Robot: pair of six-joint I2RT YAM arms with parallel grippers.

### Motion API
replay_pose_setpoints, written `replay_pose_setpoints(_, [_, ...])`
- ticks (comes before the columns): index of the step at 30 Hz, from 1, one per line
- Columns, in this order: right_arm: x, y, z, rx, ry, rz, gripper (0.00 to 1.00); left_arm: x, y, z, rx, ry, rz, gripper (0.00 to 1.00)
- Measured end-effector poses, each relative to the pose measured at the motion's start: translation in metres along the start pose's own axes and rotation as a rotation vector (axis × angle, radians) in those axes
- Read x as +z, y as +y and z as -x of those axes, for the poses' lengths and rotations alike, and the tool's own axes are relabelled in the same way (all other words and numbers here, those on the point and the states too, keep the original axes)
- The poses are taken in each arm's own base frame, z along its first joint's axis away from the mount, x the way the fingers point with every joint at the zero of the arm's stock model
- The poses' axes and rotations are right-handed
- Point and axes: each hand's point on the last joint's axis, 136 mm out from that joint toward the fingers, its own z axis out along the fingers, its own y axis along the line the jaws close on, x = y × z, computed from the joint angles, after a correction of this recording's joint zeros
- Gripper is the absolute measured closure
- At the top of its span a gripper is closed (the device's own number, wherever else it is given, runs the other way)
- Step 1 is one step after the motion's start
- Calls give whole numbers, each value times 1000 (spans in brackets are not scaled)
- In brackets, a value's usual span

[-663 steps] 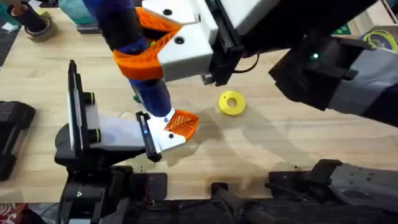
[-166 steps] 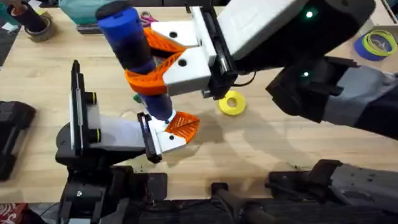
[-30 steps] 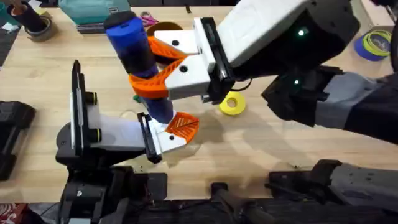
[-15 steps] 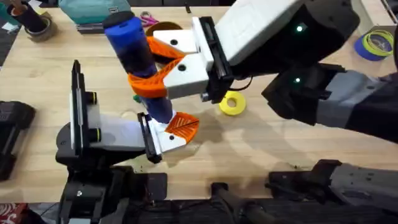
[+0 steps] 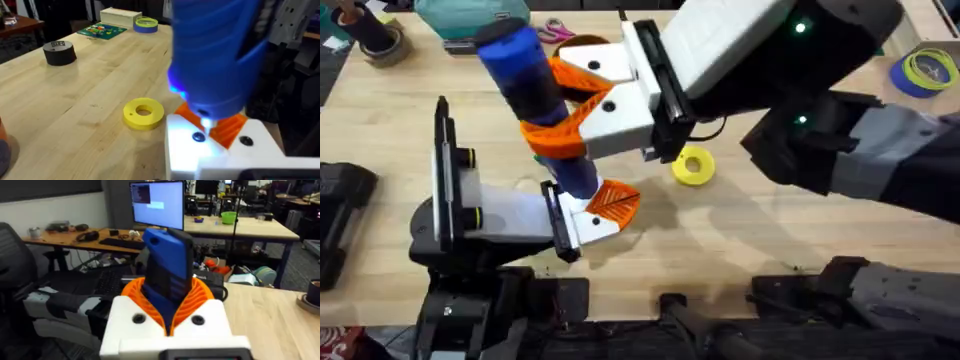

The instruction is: Pick up the gripper from the table and insert it into the empty holder that is missing its gripper. Then pick up a screw, insert it into the mounting hole, and use the screwdriver to tighten it. Finally, clean up the table by picking up the vegetable and placing it into the bucket.

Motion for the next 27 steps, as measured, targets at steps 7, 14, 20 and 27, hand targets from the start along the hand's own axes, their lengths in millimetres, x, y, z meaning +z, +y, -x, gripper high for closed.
replay_pose_setpoints(7, [2,1,11,-25,-15,11,978,0,0,0,0,0,3,996])
replay_pose_setpoints(14, [5,-1,30,-51,-29,16,978,0,0,0,0,0,3,996])
replay_pose_setpoints(20, [7,-19,22,82,103,-43,978,0,1,0,0,0,3,996])
replay_pose_setpoints(27, [-21,-53,39,46,430,-330,978,0,1,0,0,0,3,996])
